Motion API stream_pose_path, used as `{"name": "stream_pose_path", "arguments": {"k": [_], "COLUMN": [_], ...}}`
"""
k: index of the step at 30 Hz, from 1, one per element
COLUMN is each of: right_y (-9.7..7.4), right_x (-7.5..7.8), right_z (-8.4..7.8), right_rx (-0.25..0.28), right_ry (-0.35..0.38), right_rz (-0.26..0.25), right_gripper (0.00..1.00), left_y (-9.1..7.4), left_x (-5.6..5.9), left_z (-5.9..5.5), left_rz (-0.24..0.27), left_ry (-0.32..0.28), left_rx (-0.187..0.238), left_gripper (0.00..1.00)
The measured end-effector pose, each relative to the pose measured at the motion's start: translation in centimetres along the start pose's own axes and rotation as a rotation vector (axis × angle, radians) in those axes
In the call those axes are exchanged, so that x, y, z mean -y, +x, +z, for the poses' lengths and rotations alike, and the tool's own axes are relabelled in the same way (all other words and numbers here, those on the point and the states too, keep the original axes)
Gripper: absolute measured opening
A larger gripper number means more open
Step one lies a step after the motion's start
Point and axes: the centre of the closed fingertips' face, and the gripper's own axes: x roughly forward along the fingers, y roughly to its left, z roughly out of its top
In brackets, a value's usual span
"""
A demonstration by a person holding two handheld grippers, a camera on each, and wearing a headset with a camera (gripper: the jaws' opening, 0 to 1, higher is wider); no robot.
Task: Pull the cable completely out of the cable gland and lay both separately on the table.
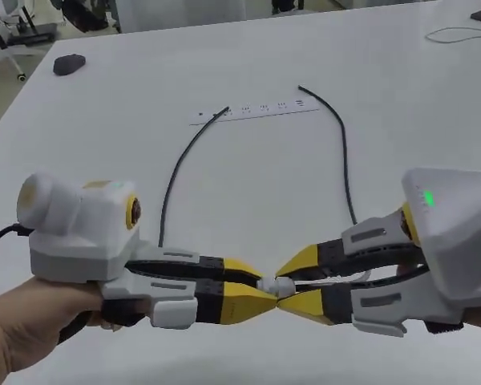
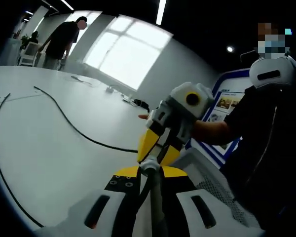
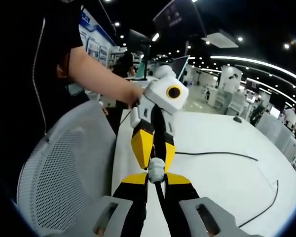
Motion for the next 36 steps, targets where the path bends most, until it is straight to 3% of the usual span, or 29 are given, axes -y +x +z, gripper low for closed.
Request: {"name": "stream_pose_path", "arguments": {"k": [7,12,14,15,16,19,21,23,24,26,29,31,34,36], "right_y": [0.0,0.0,0.0,0.0,0.0,-0.1,-0.3,-0.3,-0.4,-0.5,-0.7,-0.8,-0.9,-0.8], "right_x": [0.3,-0.1,-0.2,-0.4,-0.3,-0.5,-0.7,-0.7,-0.8,-0.7,-0.4,-0.4,-0.5,-0.3], "right_z": [0.1,0.4,0.4,0.3,0.3,0.2,0.3,0.5,0.5,0.6,0.7,0.8,1.1,1.0], "right_rx": [0.011,0.016,0.017,0.014,0.016,0.031,0.046,0.062,0.073,0.095,0.119,0.123,0.122,0.114], "right_ry": [0.029,0.056,0.046,0.071,0.11,0.214,0.273,0.308,0.374,0.426,0.477,0.494,0.463,0.391], "right_rz": [0.013,0.042,0.043,0.058,0.065,0.108,0.141,0.159,0.183,0.197,0.206,0.208,0.197,0.166], "right_gripper": [0.07,0.07,0.08,0.08,0.08,0.09,0.09,0.09,0.1,0.1,0.08,0.08,0.08,0.07], "left_y": [-0.2,-0.3,-0.4,-0.4,-0.4,-0.4,-0.4,-0.3,-0.3,-0.3,-0.2,-0.2,-0.2,-0.2], "left_x": [-0.1,0.3,0.4,0.5,0.5,0.9,1.0,1.1,1.2,1.2,1.3,1.3,1.2,1.1], "left_z": [0.4,0.3,0.4,0.3,0.5,0.5,0.3,0.3,0.2,0.3,0.5,0.7,0.8,0.9], "left_rz": [0.013,-0.003,-0.002,-0.004,0.0,-0.002,-0.003,-0.008,-0.009,-0.008,-0.01,-0.012,-0.014,-0.011], "left_ry": [0.039,0.011,0.044,0.06,0.112,0.167,0.231,0.264,0.268,0.287,0.316,0.315,0.306,0.297], "left_rx": [0.005,-0.011,-0.016,-0.023,-0.021,-0.034,-0.06,-0.074,-0.075,-0.08,-0.078,-0.075,-0.072,-0.072], "left_gripper": [0.15,0.15,0.14,0.14,0.14,0.14,0.14,0.14,0.14,0.14,0.14,0.14,0.14,0.14]}}
